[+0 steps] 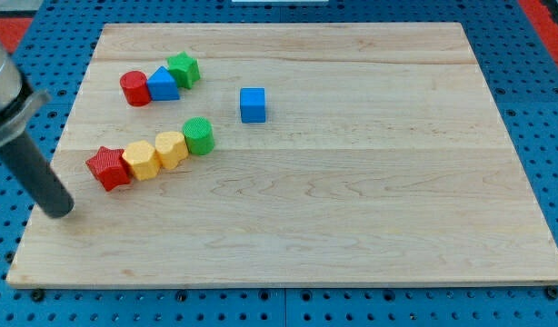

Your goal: Push the red blocks to the top of the yellow hexagon

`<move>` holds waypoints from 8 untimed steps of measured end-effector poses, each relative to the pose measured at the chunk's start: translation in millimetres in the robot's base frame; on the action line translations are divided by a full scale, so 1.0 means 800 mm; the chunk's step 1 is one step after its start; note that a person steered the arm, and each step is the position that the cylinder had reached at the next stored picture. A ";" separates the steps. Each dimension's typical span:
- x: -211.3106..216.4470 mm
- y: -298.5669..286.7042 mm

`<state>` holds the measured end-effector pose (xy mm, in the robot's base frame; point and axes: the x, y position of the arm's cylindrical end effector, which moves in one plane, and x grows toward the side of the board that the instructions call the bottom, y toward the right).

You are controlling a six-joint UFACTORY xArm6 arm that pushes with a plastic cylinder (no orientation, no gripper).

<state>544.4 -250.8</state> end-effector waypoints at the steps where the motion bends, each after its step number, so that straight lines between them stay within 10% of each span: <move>1: -0.052 0.052; 6: -0.161 0.053; 8: -0.180 -0.058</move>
<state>400.5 -296.9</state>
